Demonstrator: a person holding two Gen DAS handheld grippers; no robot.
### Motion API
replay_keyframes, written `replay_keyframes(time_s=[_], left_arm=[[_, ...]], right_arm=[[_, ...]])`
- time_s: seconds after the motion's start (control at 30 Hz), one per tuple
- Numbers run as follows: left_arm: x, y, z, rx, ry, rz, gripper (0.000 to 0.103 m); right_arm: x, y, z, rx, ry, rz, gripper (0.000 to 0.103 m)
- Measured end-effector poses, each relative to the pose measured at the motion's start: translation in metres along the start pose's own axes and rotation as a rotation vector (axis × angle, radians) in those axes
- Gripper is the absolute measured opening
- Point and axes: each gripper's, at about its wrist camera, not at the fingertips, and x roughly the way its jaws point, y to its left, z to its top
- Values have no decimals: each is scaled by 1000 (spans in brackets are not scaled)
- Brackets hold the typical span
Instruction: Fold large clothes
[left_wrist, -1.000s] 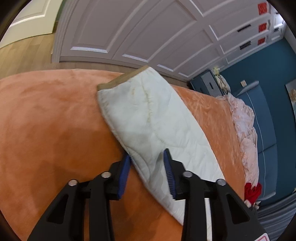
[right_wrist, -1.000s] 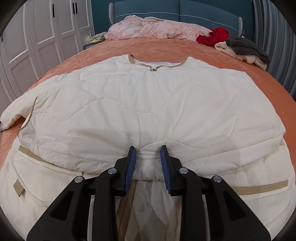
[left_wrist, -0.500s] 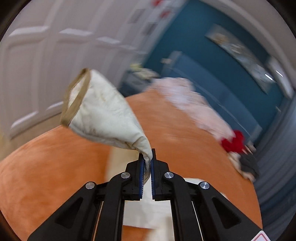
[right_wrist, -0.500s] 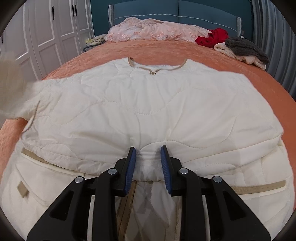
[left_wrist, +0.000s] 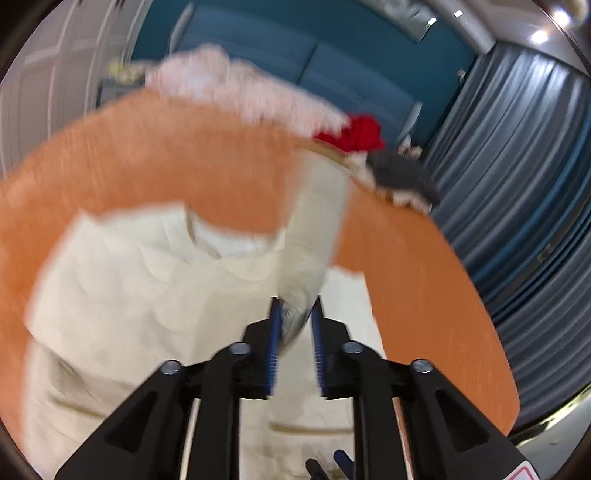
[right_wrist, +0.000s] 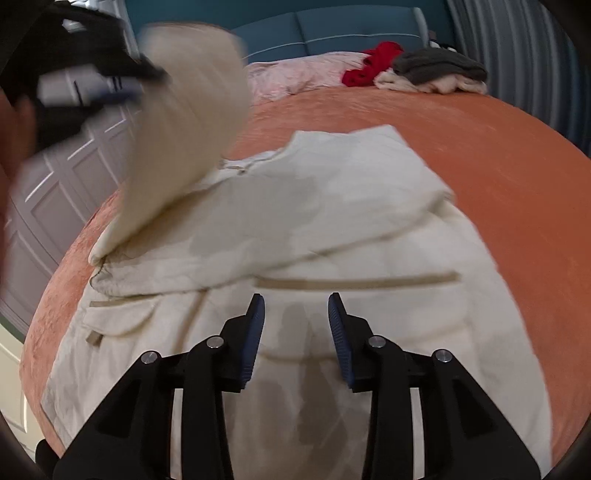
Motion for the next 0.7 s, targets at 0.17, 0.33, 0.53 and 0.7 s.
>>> replay_keyframes(time_s=[0.17, 0.33, 0.53, 0.7], left_arm=[[19, 31, -42, -134, 101, -104, 28], [-23, 100, -35, -290, 28, -137, 29], [-58, 222, -30, -552, -44, -34, 29], [-63, 284, -38, -701, -65, 7, 29]], right_arm=[[-13, -24, 2, 51, -13, 6, 45], [-15, -37, 27, 104, -60, 37, 54], [17, -53, 66, 233, -39, 76, 63], [47, -51, 72, 255, 23, 56, 53]])
